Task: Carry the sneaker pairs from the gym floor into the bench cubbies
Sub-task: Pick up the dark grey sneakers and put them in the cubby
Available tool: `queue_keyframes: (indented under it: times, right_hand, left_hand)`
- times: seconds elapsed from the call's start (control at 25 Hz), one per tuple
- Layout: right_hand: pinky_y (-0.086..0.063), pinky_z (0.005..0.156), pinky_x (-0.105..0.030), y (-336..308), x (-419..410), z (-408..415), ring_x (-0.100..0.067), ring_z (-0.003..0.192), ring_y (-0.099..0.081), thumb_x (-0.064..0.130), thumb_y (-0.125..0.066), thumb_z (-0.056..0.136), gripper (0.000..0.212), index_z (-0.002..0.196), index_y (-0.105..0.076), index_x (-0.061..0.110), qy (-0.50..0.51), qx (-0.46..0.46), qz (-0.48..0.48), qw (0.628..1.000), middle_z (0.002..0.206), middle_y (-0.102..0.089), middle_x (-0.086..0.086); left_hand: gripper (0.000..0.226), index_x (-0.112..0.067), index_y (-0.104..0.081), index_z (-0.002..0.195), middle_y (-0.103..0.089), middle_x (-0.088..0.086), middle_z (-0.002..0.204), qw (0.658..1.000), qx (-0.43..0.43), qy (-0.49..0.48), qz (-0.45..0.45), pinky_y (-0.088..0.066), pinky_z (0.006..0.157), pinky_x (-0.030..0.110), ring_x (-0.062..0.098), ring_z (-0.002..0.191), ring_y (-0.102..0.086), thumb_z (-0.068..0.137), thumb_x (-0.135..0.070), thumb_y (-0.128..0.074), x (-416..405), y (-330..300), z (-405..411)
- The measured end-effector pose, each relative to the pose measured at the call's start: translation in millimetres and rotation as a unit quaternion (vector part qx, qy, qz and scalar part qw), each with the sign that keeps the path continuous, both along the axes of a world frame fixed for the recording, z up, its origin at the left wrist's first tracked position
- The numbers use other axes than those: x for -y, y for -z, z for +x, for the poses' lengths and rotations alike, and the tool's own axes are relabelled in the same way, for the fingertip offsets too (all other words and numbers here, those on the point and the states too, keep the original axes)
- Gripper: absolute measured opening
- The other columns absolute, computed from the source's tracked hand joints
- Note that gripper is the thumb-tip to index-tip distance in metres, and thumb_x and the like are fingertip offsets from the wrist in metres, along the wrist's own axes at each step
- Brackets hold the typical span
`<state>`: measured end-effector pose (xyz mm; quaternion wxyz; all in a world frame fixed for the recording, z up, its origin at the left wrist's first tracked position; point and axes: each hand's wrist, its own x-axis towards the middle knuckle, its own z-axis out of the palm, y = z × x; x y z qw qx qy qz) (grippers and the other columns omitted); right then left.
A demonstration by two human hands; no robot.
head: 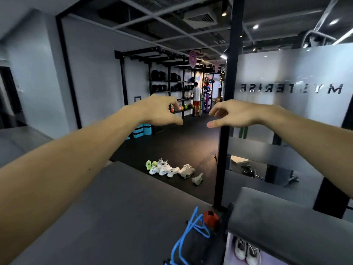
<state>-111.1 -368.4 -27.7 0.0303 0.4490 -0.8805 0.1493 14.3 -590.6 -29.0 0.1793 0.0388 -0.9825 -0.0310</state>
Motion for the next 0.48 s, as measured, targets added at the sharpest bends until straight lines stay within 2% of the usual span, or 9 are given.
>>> queue_keyframes:
  times: [0.32,0.48]
  right_hand:
    - [-0.043,0.09,-0.029,-4.8,170.0,-24.7,-0.014,0.107,-0.055,0.057,-0.065,0.076,0.054,0.12,-0.055,0.027,-0.018,0.007,-0.035,0.999,0.117,-0.057,0.005]
    - [-0.042,0.092,-0.029,0.6,235.9,-58.4,-0.014,0.109,-0.053,0.056,-0.066,0.076,0.056,0.121,-0.055,0.027,0.008,0.02,-0.044,0.999,0.119,-0.055,0.004]
  left_hand:
    - [0.061,-0.032,-0.046,0.127,-0.053,0.005,0.129,0.999,0.011,-0.034,-0.027,-0.044,0.086,0.037,0.022,0.106,-0.052,0.076,-0.063,-0.058,168.3,-3.0,-10.3]
    - [0.057,-0.031,-0.049,0.124,-0.053,0.002,0.128,0.999,0.021,-0.018,-0.038,-0.042,0.083,0.034,0.018,0.102,-0.05,0.077,-0.062,-0.057,250.4,2.0,-41.7]
